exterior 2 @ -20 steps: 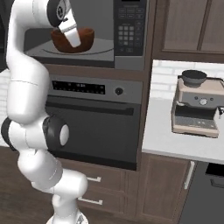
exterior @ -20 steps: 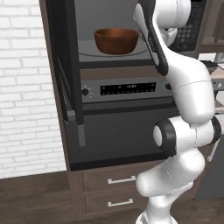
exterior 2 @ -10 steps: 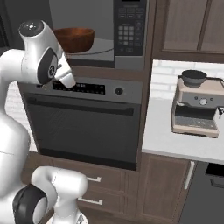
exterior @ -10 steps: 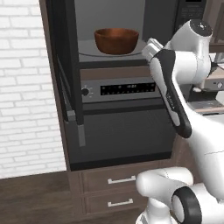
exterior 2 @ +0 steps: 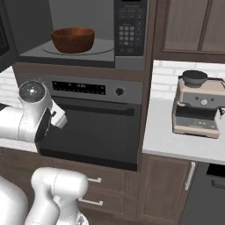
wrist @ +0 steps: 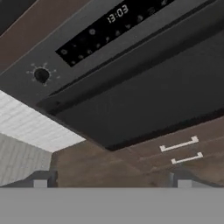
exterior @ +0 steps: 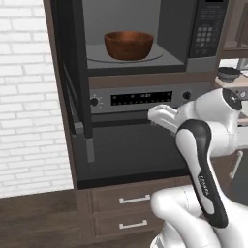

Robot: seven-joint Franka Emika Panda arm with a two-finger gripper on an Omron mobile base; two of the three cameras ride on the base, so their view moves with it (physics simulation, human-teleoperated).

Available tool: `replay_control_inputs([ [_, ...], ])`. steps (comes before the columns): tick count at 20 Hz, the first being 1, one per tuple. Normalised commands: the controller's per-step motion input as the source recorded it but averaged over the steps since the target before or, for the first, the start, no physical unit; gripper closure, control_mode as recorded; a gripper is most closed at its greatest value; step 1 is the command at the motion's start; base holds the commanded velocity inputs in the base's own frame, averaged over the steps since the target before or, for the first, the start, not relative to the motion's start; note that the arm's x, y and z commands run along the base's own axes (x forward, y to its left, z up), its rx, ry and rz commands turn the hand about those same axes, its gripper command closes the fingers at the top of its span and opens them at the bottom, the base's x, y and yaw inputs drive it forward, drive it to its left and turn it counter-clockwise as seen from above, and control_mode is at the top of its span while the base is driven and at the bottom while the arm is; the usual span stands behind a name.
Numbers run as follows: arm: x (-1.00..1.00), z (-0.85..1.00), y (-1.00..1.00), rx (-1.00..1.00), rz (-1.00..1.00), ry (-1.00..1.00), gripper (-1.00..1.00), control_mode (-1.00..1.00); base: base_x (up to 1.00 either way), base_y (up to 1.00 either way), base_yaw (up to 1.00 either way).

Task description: Pick the lemon from the sink and place it in the bowl. Then pick the bowl and place it in the microwave. Then close the microwave door and press the start button.

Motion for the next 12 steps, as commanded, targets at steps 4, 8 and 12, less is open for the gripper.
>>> replay_control_inputs([
  [4,-0.96,-0.07,0.44,-0.31,0.59,-0.15,-1.0,-1.0,0.0,0.0,0.0],
  [8,-0.99,0.0,0.64,-0.58,0.37,-0.04,-1.0,-1.0,0.0,0.0,0.0],
  [12,-0.91,-0.08,0.78,-0.78,0.29,-0.15,-1.0,-1.0,0.0,0.0,0.0],
])
